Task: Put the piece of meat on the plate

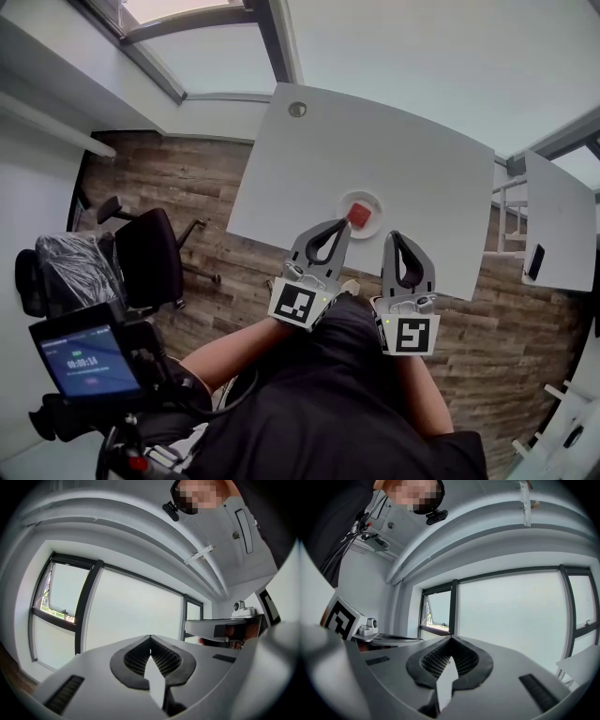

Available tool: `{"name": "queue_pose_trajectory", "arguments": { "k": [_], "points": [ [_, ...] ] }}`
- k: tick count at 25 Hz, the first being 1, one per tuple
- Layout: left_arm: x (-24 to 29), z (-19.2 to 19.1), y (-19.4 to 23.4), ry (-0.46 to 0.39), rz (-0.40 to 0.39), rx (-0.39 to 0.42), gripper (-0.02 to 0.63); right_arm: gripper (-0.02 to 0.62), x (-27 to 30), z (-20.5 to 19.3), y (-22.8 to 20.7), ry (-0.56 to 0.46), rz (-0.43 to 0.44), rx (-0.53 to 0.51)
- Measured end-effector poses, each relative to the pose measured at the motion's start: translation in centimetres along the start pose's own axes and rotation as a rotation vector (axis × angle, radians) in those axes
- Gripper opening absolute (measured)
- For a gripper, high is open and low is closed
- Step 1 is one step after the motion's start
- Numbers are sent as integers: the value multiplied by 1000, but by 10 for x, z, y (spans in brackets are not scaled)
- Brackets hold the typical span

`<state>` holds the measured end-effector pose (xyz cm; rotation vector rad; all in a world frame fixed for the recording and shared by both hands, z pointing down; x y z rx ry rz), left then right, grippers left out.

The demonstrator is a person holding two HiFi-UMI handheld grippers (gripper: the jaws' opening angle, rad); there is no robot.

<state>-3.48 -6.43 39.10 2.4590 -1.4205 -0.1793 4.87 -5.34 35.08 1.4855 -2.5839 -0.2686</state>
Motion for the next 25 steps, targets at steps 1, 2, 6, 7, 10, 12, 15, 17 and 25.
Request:
{"name": "queue_pose_trajectory", "arguments": {
  "k": [1,2,6,7,10,12,15,17,25],
  "points": [
    [-1,0,1,-4,2,-3,6,5,0,0,1,0,1,-4],
    [-1,0,1,-7,6,-8,6,5,1,0,2,0,2,-6],
    [-2,0,4,11,20,-6,6,5,5,1,4,-6,8,-8],
    [-3,-2,5,13,21,-6,6,5,5,0,4,-8,15,-8],
    [-4,-6,8,13,28,-13,6,5,8,-2,5,-3,31,-7],
    [-4,-4,11,3,35,-26,6,5,10,-2,7,-4,37,-7],
    [-7,-5,15,20,47,-31,6,5,12,-1,11,-13,38,-3],
    [-9,-5,17,13,52,-29,6,5,13,-2,13,-13,37,-3],
    [-9,0,17,-27,50,-34,6,5,13,-4,17,5,59,-11]
  ]
}}
Point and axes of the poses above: the fingertips, and each gripper's own axes: x forward along the fingers, y to its left, z out of its top, the point moved 1 cm from there along -x, backward along the fingers, and after that the axes turned 10 degrees about -x, right-handed, at the moved point
